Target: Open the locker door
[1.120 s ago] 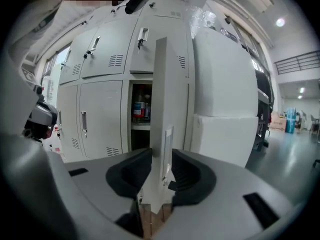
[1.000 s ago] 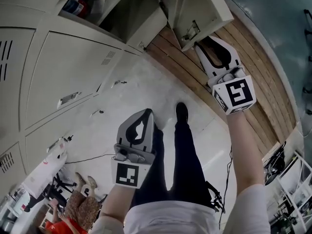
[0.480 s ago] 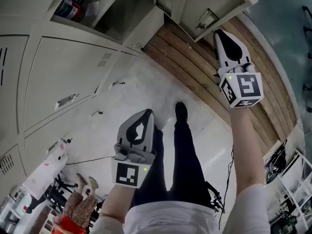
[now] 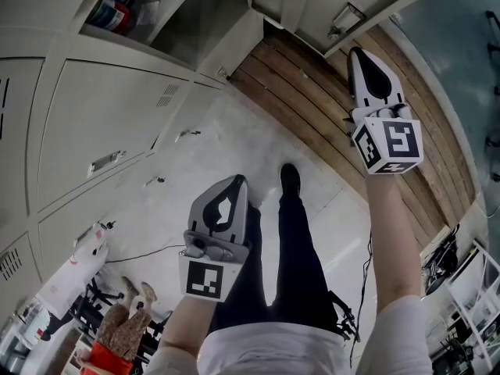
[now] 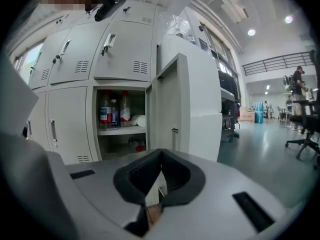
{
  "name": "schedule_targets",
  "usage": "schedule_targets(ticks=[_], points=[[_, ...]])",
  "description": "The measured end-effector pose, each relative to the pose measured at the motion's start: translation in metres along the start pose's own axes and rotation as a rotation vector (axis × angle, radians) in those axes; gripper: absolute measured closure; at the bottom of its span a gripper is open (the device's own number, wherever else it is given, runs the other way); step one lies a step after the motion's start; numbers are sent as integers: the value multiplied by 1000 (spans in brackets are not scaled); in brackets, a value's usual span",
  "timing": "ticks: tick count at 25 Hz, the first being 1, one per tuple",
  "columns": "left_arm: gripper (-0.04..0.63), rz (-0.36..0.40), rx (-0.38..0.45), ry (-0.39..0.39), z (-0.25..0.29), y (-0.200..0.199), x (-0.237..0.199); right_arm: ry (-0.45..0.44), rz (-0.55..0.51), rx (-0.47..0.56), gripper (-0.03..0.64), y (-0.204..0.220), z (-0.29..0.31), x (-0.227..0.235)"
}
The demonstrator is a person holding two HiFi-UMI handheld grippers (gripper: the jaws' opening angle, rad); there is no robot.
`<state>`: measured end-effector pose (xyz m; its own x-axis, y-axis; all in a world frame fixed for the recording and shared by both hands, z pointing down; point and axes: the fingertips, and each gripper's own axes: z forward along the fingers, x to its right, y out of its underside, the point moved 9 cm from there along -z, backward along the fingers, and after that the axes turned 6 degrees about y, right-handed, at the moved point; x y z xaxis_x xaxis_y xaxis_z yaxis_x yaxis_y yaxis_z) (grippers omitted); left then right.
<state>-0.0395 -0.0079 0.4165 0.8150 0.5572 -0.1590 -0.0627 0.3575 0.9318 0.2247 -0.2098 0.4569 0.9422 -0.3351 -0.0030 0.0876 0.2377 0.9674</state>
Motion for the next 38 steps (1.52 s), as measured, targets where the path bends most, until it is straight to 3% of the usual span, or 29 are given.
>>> schedule_targets(ticks=[18,24,32,38], points=[[586,16,-3,-50,-10,-1,-7,-46,-15,60,604,-15,-21,-31],[586,37,3,-111,-17,-1,-19,-76,-4,80,604,-15,-48,-60],[586,8,38,-185,-26,-8,-35,-138,-3,88,604,-19,-78,-98],[586,0,74,-219,-35,-13,-46,-126,16,122,604,-22,-94,-118]])
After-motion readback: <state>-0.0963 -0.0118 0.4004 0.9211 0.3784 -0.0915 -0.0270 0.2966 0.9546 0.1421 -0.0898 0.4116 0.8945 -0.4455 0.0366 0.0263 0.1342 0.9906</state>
